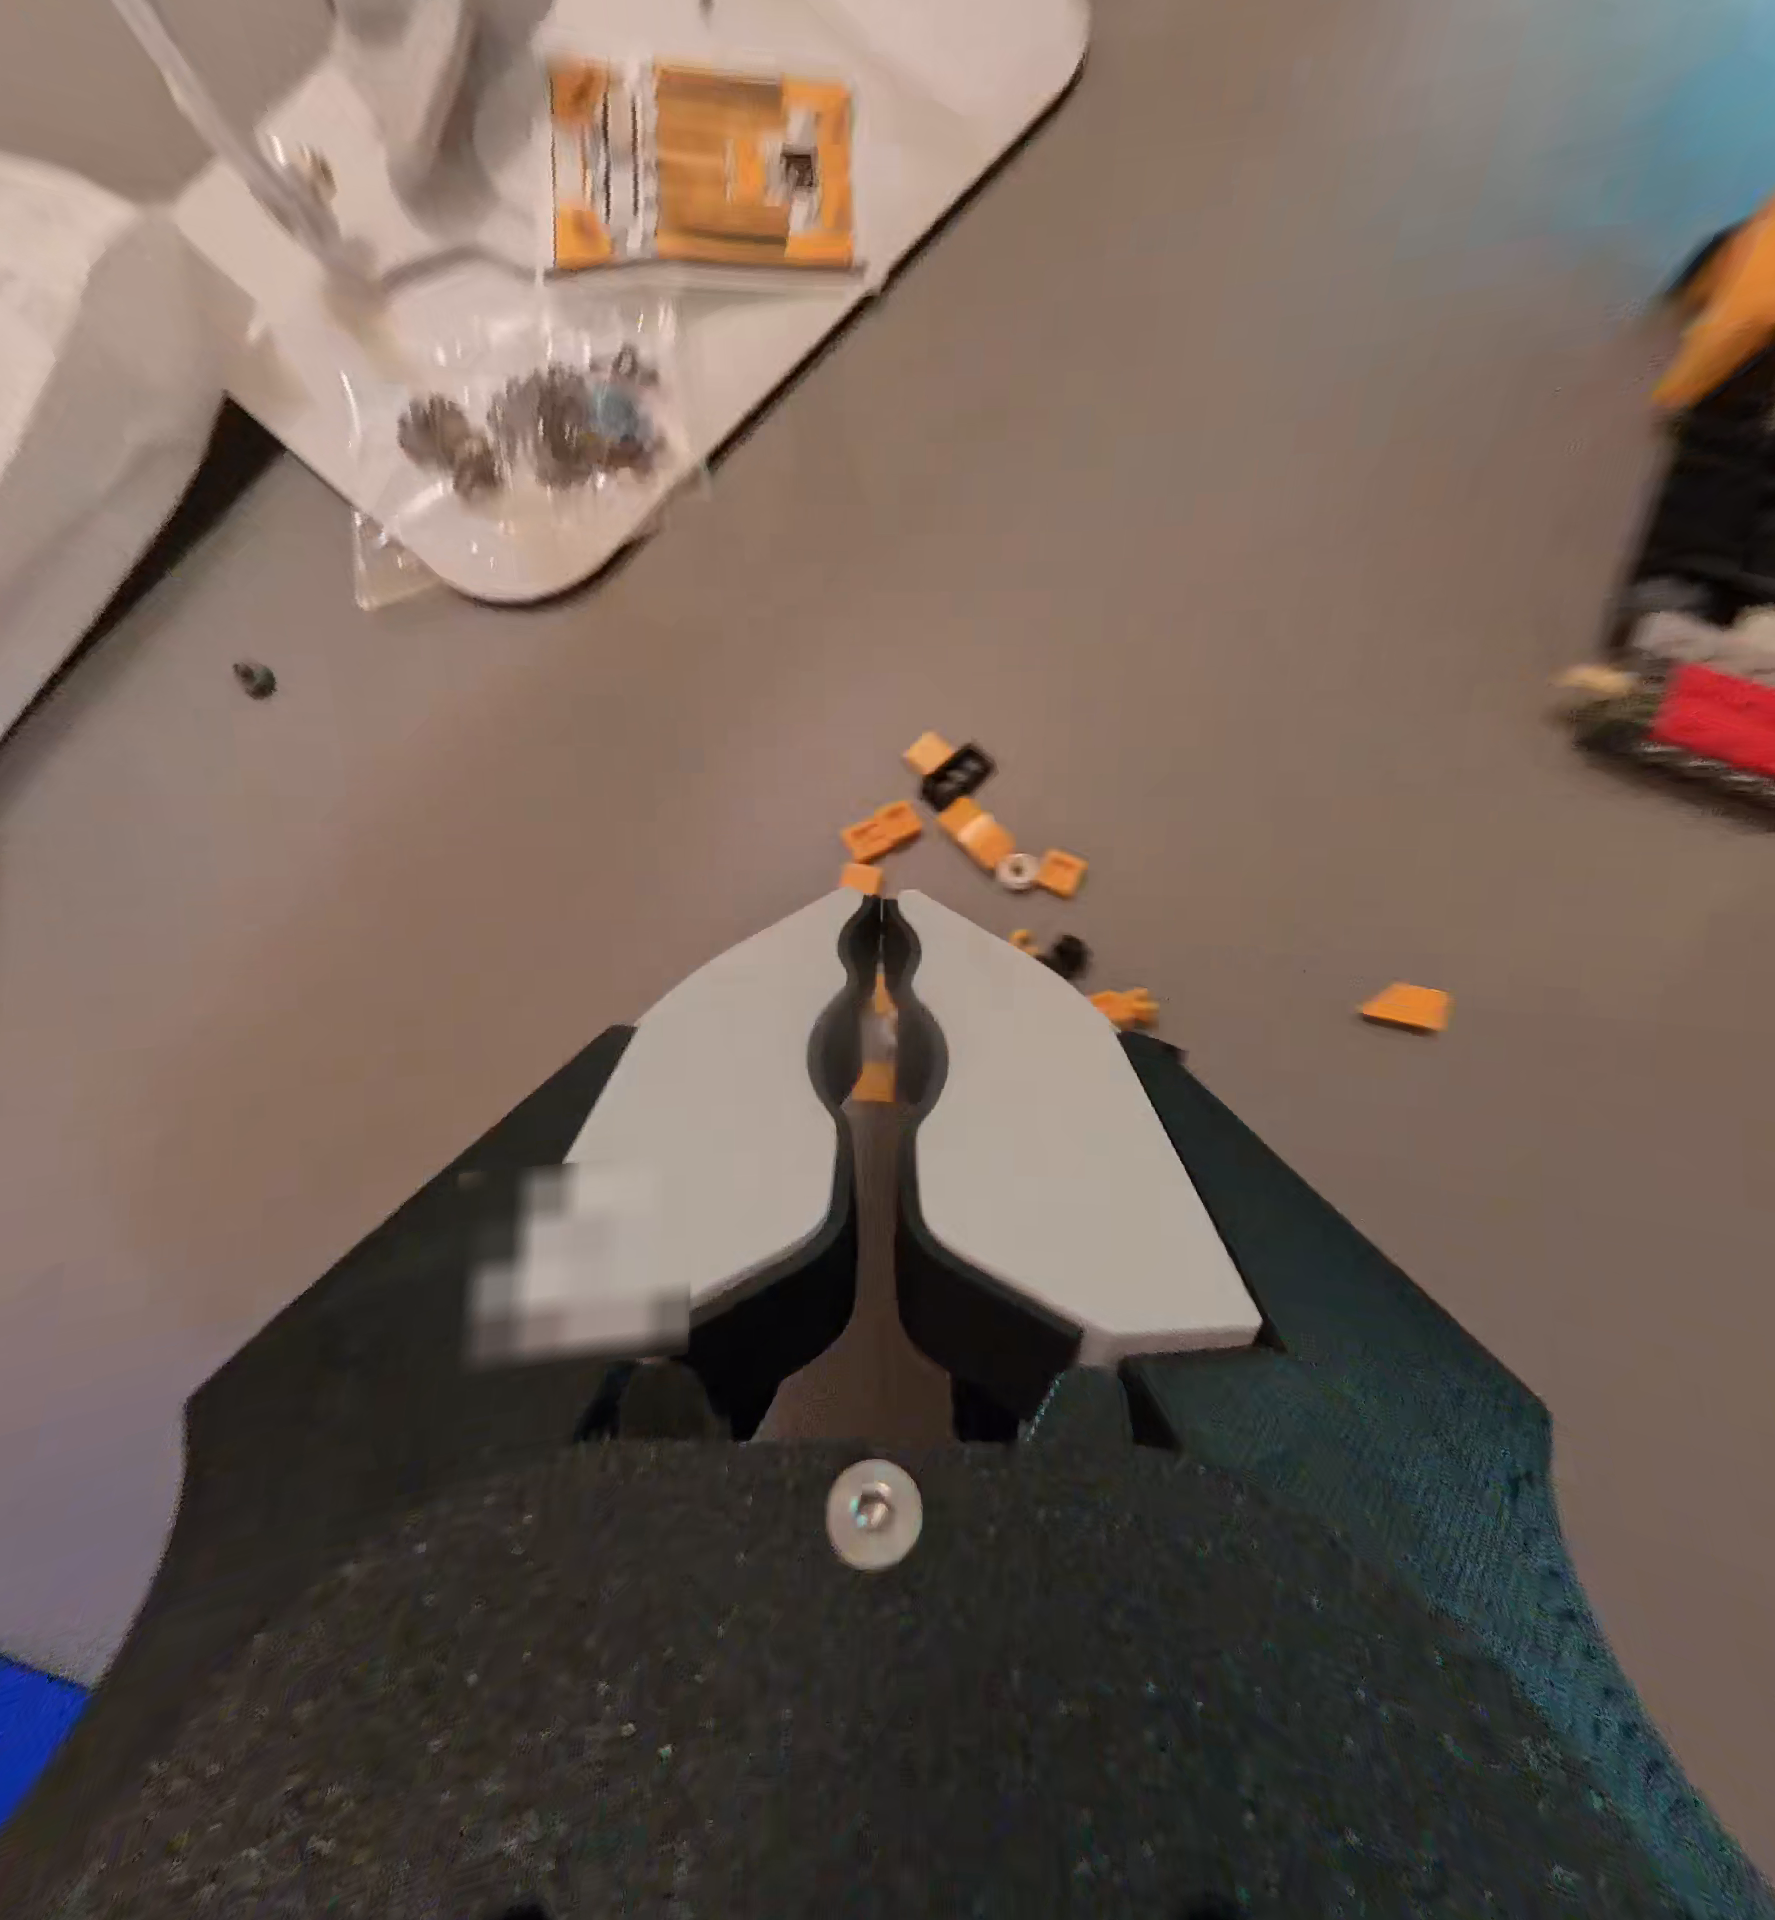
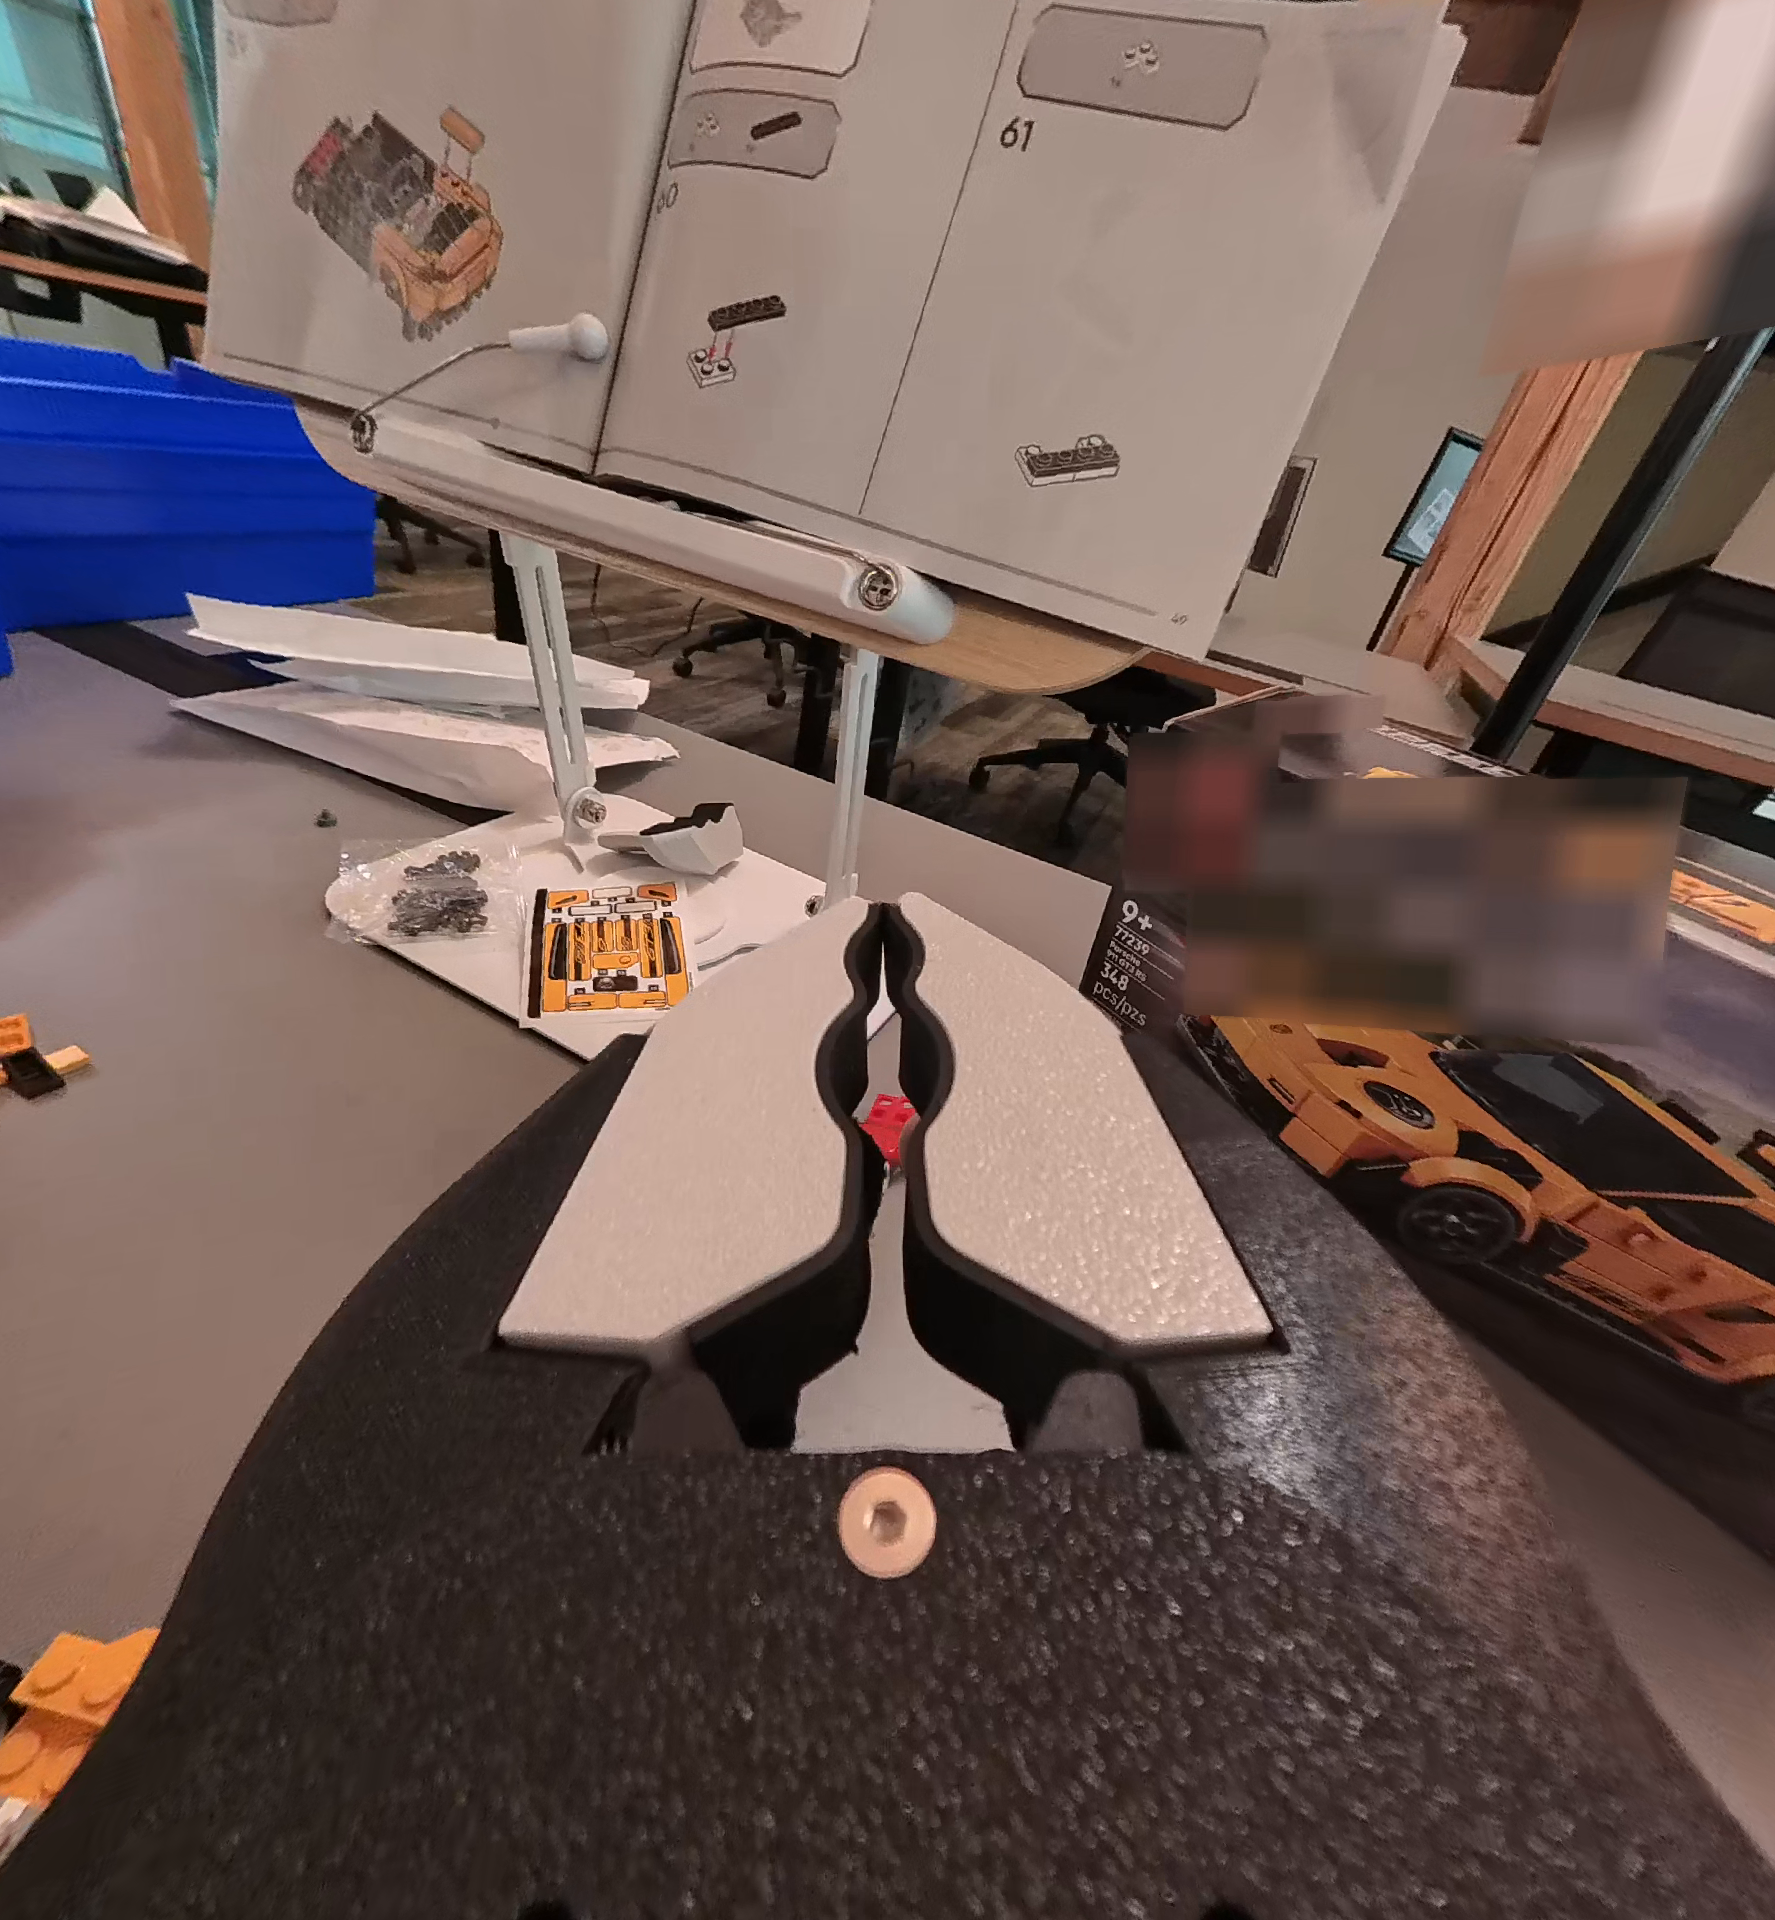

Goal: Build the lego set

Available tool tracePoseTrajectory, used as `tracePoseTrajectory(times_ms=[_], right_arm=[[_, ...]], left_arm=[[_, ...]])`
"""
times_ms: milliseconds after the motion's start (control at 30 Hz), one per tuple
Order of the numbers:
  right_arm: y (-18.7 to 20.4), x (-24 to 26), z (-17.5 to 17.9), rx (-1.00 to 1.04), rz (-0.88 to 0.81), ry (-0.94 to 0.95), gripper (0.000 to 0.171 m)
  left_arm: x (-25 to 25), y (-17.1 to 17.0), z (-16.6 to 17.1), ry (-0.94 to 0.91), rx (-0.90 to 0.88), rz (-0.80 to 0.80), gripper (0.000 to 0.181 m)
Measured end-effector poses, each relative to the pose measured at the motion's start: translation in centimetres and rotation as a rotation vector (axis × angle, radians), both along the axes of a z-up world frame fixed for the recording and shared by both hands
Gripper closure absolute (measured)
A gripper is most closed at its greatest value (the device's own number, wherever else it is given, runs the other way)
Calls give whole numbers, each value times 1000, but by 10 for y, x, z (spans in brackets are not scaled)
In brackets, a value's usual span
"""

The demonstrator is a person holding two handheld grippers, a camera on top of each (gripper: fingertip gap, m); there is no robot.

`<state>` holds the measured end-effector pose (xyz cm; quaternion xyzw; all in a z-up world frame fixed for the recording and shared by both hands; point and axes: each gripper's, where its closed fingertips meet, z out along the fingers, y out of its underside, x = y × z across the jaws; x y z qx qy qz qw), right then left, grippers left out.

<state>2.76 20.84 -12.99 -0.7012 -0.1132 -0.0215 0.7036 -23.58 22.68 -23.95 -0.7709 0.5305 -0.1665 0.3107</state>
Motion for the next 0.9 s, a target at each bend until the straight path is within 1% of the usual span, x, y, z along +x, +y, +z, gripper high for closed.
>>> tracePoseTrajectory(times_ms=[133,367,467,667,767,900], right_arm=[[0,0,-2,-7,11,12,171],[2,0,-8,-28,22,27,171],[2,-1,-9,-31,22,24,171],[2,-2,-9,-32,24,21,171],[2,0,-8,-28,20,26,171],[2,1,-9,-30,20,27,171]], left_arm=[[6,10,-20,55,-99,2,171],[10,7,-23,75,-151,-48,172],[8,8,-24,102,-139,-60,169],[6,6,-24,103,-144,-74,174],[4,8,-15,68,-121,-70,174],[0,3,17,-31,-97,-68,175]])
